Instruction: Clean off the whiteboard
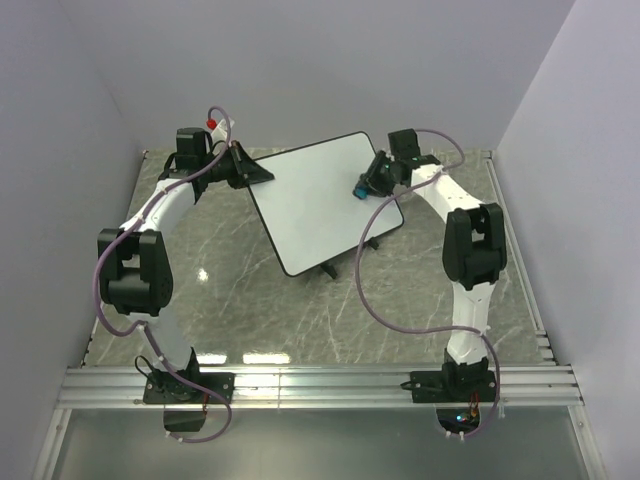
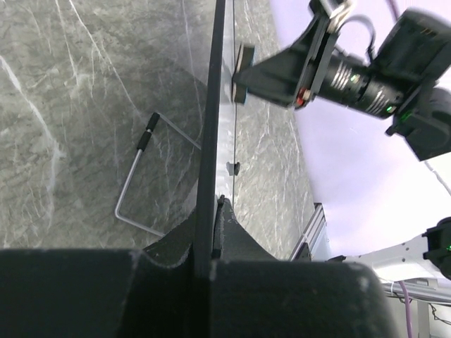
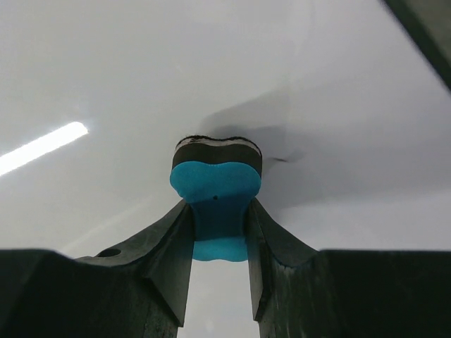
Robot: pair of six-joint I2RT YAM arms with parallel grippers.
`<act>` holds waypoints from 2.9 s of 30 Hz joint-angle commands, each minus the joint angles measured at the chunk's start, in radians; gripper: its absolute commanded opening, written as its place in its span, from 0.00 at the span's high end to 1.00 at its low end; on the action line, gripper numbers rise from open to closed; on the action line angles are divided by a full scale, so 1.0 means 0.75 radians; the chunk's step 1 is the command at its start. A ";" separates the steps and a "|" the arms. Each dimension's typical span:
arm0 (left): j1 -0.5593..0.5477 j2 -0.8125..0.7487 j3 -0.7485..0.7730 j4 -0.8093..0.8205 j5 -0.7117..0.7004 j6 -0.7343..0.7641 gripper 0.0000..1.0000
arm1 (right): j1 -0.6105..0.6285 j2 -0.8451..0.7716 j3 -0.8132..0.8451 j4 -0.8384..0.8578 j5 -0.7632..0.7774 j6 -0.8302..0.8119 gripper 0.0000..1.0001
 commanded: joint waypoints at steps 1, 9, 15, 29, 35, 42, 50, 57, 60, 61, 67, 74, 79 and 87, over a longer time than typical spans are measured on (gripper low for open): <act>-0.090 -0.010 -0.006 -0.114 -0.075 0.285 1.00 | -0.047 0.002 -0.213 -0.079 0.107 -0.034 1.00; -0.122 -0.018 -0.018 -0.126 -0.095 0.298 1.00 | -0.057 0.022 -0.132 -0.136 0.103 -0.071 1.00; -0.151 -0.022 -0.018 -0.149 -0.124 0.324 1.00 | -0.033 0.138 0.172 -0.192 0.013 -0.022 1.00; -0.151 -0.035 -0.016 -0.167 -0.148 0.349 1.00 | -0.006 0.153 0.133 -0.073 -0.104 0.044 1.00; -0.147 -0.041 -0.020 -0.172 -0.165 0.361 1.00 | -0.059 0.006 -0.182 -0.024 0.004 0.009 1.00; -0.147 -0.057 -0.039 -0.176 -0.183 0.373 1.00 | -0.108 0.063 -0.097 -0.158 0.052 0.064 1.00; -0.147 -0.077 -0.043 -0.194 -0.204 0.402 1.00 | -0.104 0.210 0.209 -0.229 -0.053 0.125 1.00; -0.147 -0.092 -0.053 -0.198 -0.214 0.408 1.00 | -0.104 0.292 0.396 -0.184 -0.135 0.201 1.00; -0.147 -0.096 -0.047 -0.212 -0.234 0.418 1.00 | -0.106 0.265 0.361 -0.161 -0.149 0.183 1.00; -0.147 -0.098 -0.047 -0.214 -0.245 0.420 1.00 | -0.106 0.247 0.308 -0.157 -0.151 0.172 1.00; -0.129 -0.122 -0.067 -0.221 -0.343 0.459 1.00 | -0.141 -0.072 -0.094 -0.096 -0.059 0.074 1.00; -0.127 -0.184 -0.190 -0.168 -0.547 0.490 1.00 | -0.231 -0.585 -0.559 -0.141 0.180 0.048 1.00; -0.178 -0.278 -0.349 -0.082 -0.768 0.488 1.00 | -0.239 -0.825 -0.863 -0.145 0.340 0.043 1.00; -0.317 -0.356 -0.577 0.031 -1.007 0.429 1.00 | -0.258 -0.937 -1.115 -0.202 0.328 0.021 1.00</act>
